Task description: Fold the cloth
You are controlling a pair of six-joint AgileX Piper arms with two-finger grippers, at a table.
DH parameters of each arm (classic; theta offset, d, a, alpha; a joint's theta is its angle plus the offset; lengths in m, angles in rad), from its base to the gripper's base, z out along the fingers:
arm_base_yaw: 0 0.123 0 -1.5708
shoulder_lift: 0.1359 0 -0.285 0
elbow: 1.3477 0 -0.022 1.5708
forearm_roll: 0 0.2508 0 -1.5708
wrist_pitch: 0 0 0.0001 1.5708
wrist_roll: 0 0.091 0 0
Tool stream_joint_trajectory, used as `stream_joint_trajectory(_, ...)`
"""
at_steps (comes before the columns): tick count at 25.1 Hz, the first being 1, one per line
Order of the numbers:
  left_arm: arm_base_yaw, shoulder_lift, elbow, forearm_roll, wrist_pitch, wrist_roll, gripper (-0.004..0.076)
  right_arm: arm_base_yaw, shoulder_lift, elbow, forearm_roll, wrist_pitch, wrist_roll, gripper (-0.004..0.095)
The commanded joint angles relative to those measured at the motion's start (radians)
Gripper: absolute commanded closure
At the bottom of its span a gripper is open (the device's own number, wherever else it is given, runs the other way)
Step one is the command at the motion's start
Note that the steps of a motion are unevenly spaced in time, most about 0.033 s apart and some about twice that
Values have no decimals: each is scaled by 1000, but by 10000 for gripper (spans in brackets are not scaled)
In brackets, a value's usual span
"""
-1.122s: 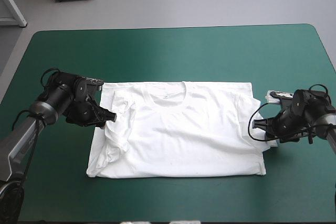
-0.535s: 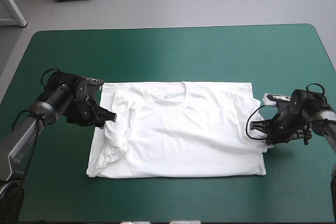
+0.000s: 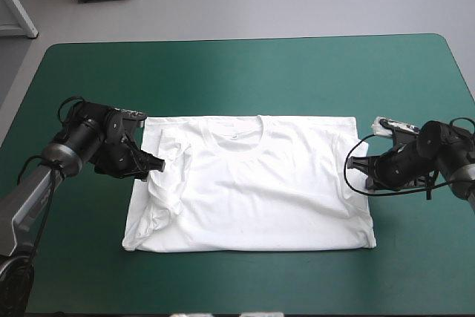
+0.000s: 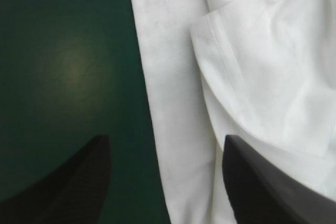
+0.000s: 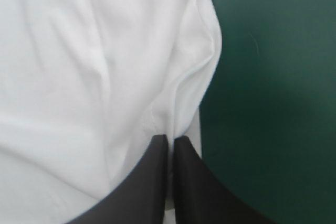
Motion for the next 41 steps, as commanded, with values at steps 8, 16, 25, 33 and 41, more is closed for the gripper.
stream_joint_trajectory(8,1,-41,-23,3,-21,-12,273,143,-44,-80,183,-52,-90,925)
stream_joint_trajectory(16,1,-41,-23,3,-21,-12,273,249,159,-80,187,-113,-84,894)
stream_joint_trajectory(25,1,-41,-23,3,-19,-12,273,249,153,-98,259,12,-143,377)
stream_joint_trajectory(33,1,-113,-23,-5,11,-37,273,249,-12,-132,79,72,-24,469)
stream_joint_trajectory(41,-32,-200,-19,2,88,-94,286,249,-197,-132,-210,195,132,469)
